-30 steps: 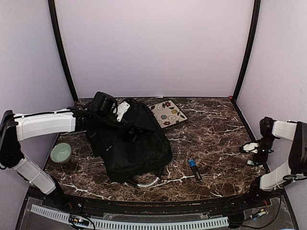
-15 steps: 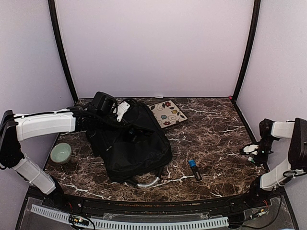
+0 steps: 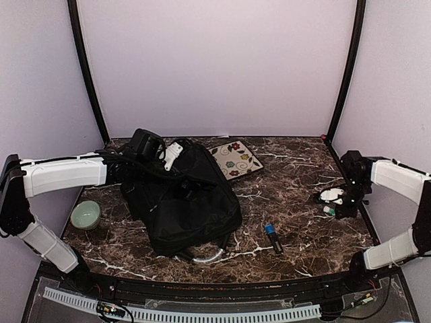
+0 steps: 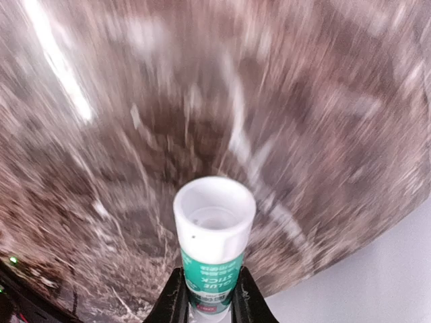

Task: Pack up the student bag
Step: Grab the glue stick from the corner of the board, then place the glue stick in the lower front pocket of the bag, then adjust the glue stick in the lower front pocket of the bag, then adjust the pen at the center of the board, then grab the pen from the center of the board.

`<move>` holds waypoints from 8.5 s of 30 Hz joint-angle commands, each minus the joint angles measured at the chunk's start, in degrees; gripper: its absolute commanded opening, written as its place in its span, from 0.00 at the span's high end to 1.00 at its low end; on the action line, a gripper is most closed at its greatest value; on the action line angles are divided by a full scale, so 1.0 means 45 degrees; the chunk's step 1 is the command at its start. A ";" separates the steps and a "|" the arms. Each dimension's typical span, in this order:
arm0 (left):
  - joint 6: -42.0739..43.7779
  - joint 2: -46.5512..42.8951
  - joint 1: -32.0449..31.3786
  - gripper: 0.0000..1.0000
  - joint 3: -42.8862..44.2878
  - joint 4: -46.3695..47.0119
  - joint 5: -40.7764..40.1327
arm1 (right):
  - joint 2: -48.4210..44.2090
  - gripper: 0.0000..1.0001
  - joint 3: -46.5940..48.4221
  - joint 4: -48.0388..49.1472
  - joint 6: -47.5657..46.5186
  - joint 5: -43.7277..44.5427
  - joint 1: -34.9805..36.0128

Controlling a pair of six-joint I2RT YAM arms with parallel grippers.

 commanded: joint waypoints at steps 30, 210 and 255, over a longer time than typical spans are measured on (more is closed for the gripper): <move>-0.0572 -0.0963 0.0139 1.00 0.0580 0.0734 0.1368 | 0.9231 0.94 1.1982 0.3059 0.3883 0.2908 1.4046; -0.0212 -0.1177 0.0392 1.00 0.0553 0.0602 0.0869 | 0.4866 0.37 0.3952 0.1081 0.4676 -0.1896 0.7822; -0.0198 -0.1255 0.0384 1.00 0.0552 0.0604 0.0967 | 0.4475 0.75 0.3253 0.1614 0.5868 -0.0988 0.9573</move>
